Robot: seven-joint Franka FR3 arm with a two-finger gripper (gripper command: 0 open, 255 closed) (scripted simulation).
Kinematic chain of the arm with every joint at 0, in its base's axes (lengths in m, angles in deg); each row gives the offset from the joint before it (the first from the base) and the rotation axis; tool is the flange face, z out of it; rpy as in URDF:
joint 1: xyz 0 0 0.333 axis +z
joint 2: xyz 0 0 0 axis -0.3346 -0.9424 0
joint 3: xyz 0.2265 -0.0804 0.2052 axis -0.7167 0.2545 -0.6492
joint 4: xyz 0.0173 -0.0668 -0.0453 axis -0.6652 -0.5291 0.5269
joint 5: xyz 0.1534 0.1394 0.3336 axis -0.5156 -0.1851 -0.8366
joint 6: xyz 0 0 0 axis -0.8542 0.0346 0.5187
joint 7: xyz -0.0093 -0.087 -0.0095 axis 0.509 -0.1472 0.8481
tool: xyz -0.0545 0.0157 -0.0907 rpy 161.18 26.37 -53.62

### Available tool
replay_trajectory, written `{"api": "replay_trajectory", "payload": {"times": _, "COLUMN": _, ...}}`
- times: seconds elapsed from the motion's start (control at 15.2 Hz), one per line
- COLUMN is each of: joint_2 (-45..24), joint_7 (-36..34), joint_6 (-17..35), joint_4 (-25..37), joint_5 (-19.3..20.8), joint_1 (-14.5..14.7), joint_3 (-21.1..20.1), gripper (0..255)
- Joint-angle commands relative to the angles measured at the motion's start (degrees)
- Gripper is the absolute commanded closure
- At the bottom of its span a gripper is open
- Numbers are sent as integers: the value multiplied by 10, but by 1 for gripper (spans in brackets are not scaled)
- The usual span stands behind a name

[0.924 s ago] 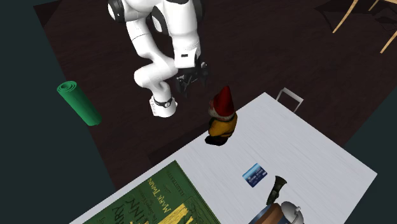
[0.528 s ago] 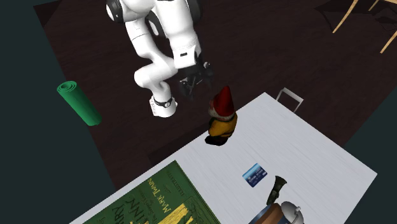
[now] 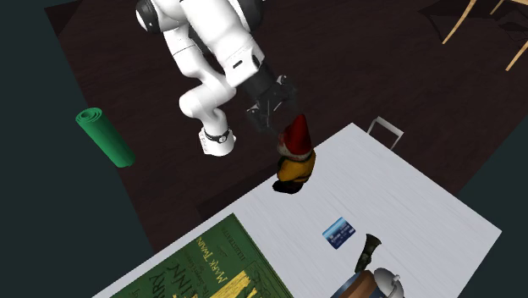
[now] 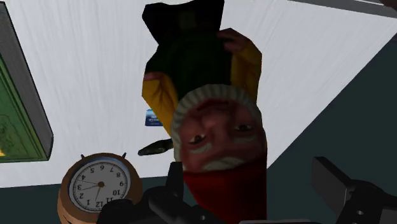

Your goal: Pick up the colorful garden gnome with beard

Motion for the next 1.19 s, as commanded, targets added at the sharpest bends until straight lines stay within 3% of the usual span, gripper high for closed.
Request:
{"api": "replay_trajectory", "payload": {"times": 0.0, "joint_2": -10, "joint_7": 33, "joint_6": 40, "joint_4": 12, "joint_5": -31, "joint_1": 21, "joint_3": 18, "gripper": 0}}
{"api": "replay_trajectory", "payload": {"times": 0.26, "joint_2": -24, "joint_7": 95, "joint_6": 91, "joint_4": 36, "joint_5": -85, "joint_1": 61, "joint_3": 55, "gripper": 0}}
{"api": "replay_trajectory", "payload": {"times": 0.86, "joint_2": -11, "joint_7": 123, "joint_6": 140, "joint_4": -28, "joint_5": -99, "joint_1": 66, "joint_3": 60, "gripper": 0}}
{"api": "replay_trajectory", "payload": {"times": 0.92, "joint_2": -12, "joint_7": 123, "joint_6": 140, "joint_4": -28, "joint_5": -99, "joint_1": 67, "joint_3": 60, "gripper": 255}}
{"api": "replay_trajectory", "payload": {"times": 1.12, "joint_2": -12, "joint_7": 123, "joint_6": 140, "joint_4": -27, "joint_5": -99, "joint_1": 67, "joint_3": 60, "gripper": 255}}
